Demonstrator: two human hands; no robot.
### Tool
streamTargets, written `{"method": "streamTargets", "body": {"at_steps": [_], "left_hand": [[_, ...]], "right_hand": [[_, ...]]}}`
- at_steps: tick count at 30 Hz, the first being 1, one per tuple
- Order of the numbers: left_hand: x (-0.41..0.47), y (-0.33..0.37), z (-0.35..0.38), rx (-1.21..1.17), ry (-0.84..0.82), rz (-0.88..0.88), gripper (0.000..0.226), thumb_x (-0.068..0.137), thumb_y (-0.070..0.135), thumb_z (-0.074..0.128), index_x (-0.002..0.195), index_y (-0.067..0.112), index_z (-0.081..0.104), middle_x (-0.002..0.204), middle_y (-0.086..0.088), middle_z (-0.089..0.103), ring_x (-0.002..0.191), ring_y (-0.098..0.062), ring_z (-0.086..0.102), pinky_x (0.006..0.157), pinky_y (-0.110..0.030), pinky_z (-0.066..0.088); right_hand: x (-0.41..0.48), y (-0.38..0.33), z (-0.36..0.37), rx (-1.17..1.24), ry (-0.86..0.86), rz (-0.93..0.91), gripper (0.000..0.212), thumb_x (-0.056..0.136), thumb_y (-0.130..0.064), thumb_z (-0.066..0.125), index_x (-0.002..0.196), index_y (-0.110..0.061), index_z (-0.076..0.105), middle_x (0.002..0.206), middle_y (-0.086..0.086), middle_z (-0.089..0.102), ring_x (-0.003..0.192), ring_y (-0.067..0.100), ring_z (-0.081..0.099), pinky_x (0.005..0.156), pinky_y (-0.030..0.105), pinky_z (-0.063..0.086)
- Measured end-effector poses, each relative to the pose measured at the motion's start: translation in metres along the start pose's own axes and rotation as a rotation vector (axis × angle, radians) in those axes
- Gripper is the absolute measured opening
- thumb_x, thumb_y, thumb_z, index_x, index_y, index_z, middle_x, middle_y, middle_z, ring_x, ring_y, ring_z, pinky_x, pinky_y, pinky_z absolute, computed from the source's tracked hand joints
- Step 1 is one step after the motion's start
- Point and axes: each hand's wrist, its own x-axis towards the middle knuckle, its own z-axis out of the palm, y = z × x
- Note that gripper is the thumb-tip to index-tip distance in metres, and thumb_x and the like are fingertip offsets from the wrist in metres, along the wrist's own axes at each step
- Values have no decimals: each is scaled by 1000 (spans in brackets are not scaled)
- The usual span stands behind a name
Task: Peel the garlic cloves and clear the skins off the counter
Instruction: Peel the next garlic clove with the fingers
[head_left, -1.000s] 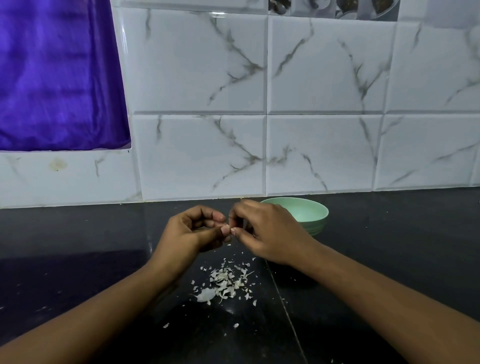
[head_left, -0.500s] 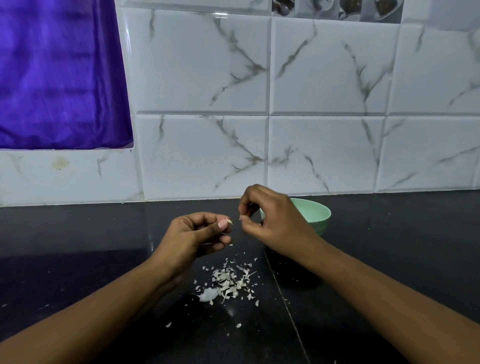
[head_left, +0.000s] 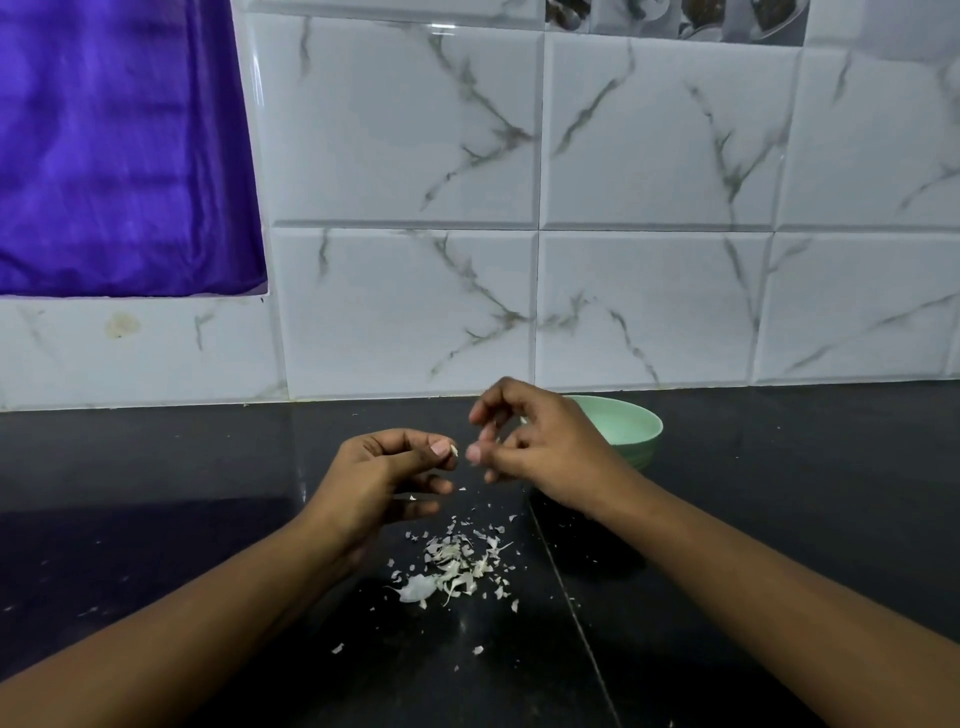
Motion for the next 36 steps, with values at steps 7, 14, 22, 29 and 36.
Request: {"method": "streamTargets", "body": {"at_steps": [7,14,22,29,36], "left_hand": [[-2,1,2,-38,-22,1,13,69,16,69,81,10,68,64,-1,66,48,-6,57,38,-17,41],[-3,1,2,-6,-65,30,14,67,17,68,78,9,67,66,-2,64,44,-7,52,36,-16,37],[-5,2,4,14,-85,99,16,68,18,68,80,7,67,65,-3,61,44,-11,52,37,-20,39],[-7,1,7,-26,-96,63,15,65,14,70,78,8,69,72,-5,69,44,-15,58,36,-21,43],[-5,4,4,-42,-52,39,17,62,8,69,78,7,65,76,-7,73,44,-12,60,36,-17,42]], "right_hand": [[-2,1,10,14,-36,71,15,78,-15,77,82,-20,63,70,-4,66,63,12,68,58,27,56],[-1,1,11,57,-90,87,14,87,-15,67,74,-19,64,61,-4,66,58,11,66,52,21,52],[-3,-6,13,581,-142,410,28,94,-14,51,67,-10,58,53,0,52,43,11,49,44,25,51],[2,-3,5,631,-68,457,24,91,-13,55,67,-11,58,54,-1,52,43,9,48,40,22,48],[4,-2,-14,489,-22,383,24,79,4,68,69,-14,54,65,0,57,52,6,52,44,22,51]]}}
